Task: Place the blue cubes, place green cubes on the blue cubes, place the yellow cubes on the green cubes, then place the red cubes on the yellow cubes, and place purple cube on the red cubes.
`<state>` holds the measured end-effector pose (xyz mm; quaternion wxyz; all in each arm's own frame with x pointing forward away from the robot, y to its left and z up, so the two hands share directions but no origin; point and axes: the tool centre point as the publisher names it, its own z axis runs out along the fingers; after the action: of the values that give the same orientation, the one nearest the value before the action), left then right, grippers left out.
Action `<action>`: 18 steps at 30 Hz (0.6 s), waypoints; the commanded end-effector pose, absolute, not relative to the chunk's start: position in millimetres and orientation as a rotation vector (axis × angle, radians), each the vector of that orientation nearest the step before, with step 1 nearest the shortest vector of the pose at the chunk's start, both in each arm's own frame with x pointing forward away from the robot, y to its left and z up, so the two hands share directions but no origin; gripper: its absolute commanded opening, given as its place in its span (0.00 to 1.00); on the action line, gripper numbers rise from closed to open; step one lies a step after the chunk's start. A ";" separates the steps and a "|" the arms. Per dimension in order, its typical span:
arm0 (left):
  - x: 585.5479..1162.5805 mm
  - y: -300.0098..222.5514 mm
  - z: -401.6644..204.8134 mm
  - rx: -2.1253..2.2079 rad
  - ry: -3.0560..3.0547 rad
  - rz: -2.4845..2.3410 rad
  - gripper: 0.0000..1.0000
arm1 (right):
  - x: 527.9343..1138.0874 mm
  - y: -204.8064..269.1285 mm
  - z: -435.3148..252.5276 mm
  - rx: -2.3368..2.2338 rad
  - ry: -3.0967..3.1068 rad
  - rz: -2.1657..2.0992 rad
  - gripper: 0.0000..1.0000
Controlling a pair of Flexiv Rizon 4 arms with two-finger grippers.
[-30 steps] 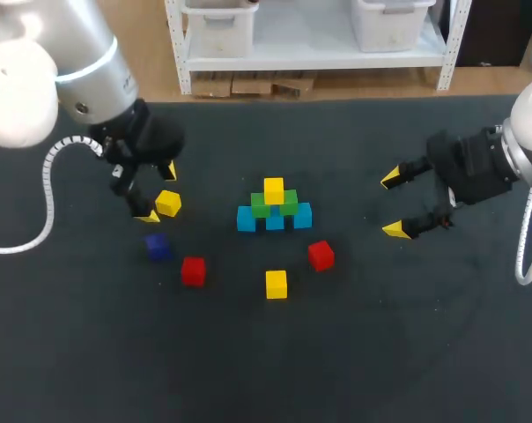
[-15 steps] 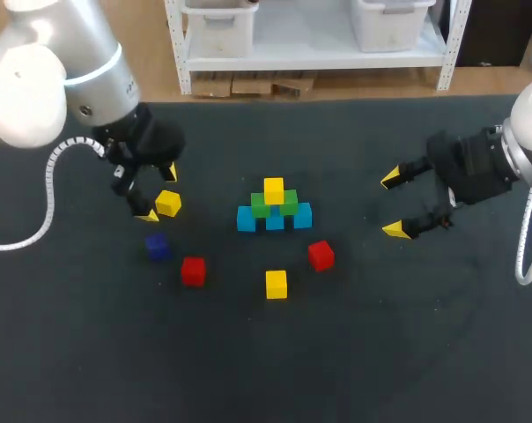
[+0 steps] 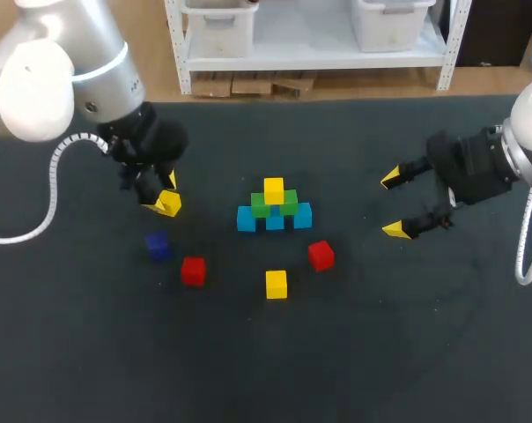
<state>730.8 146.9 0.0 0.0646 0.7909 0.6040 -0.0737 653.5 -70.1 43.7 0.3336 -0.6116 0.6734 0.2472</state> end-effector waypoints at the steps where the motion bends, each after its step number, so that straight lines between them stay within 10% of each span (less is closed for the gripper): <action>1: 728.5 146.7 -1.3 2.379 1.830 -0.232 0.42 | 653.0 -70.6 43.5 -1.596 1.755 0.645 1.00; 8: 717.3 143.4 5.6 2.337 1.858 -0.238 0.00 | 653.0 -70.6 43.5 -1.596 1.755 0.645 1.00; 18: 704.0 127.4 51.7 2.160 2.044 -0.152 0.00 | 653.0 -70.6 43.5 -1.596 1.755 0.645 1.00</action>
<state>717.6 130.2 34.4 0.0730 0.7331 0.6729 -0.0671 653.5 -70.1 43.7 0.3336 -0.6116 0.6735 0.2472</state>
